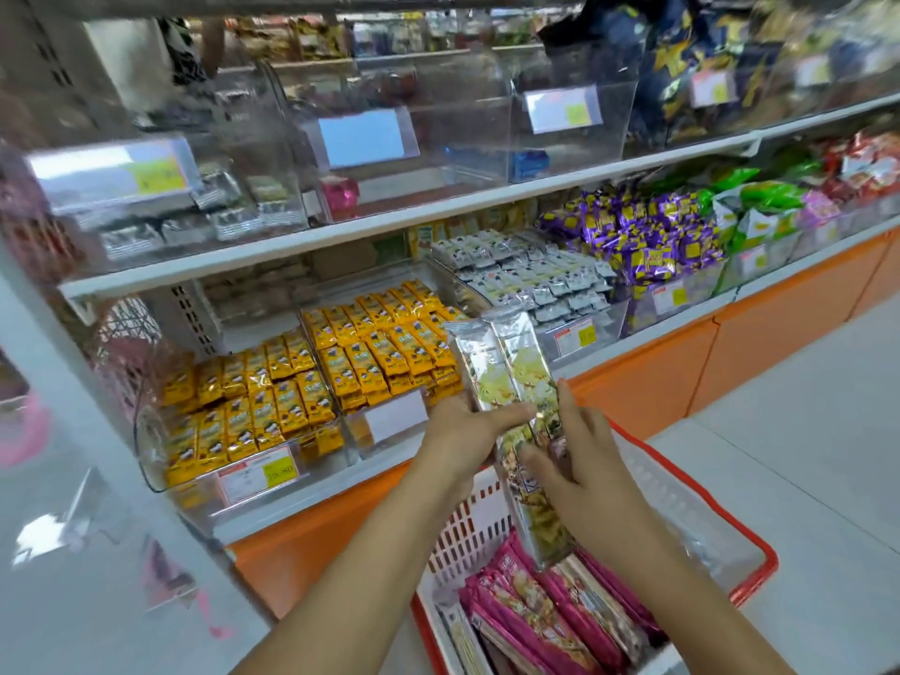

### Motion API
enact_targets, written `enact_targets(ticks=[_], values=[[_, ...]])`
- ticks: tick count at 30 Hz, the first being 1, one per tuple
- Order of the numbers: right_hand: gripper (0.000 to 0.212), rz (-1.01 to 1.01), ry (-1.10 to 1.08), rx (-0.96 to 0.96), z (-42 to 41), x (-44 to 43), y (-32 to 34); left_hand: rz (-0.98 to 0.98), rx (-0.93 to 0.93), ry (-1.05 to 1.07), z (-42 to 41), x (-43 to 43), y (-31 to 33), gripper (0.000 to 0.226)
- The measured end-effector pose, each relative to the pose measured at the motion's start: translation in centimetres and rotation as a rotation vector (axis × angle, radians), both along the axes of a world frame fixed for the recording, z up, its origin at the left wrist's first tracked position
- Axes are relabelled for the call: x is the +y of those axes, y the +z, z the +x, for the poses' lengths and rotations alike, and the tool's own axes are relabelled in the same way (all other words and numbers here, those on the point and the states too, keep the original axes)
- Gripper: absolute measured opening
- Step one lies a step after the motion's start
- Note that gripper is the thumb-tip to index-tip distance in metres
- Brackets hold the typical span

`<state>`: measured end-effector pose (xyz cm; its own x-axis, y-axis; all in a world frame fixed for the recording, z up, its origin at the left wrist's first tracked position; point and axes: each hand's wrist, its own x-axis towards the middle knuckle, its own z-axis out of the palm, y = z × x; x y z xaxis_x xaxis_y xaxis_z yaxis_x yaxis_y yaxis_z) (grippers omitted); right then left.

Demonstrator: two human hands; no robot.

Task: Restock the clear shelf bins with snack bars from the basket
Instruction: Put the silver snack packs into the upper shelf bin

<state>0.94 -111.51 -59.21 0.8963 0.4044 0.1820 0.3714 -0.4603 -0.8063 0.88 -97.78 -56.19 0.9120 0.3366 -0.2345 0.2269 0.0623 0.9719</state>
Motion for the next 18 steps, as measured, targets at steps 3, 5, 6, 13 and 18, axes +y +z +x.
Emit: enact_targets(ticks=[3,5,6,13,18], values=[[0.1,-0.161,-0.041,-0.202,-1.4,0.4,0.8,-0.081,-0.086,0.103,-0.8,0.4,1.6,0.034],[0.096,-0.182,-0.043,-0.318,-2.2,0.8,1.5,-0.086,-0.108,0.138,-1.4,0.9,2.8,0.033],[0.09,-0.162,-0.026,-0.342,-2.3,1.0,2.1,-0.081,-0.111,0.142,-1.8,1.1,3.6,0.039],[0.074,-0.006,0.113,-0.278,-1.8,2.0,10.2,0.015,-0.299,-0.004,-4.5,4.5,9.9,0.022],[0.069,0.052,0.178,-0.294,-0.4,3.7,17.6,0.613,-0.48,0.246,-7.5,9.9,15.5,0.025]])
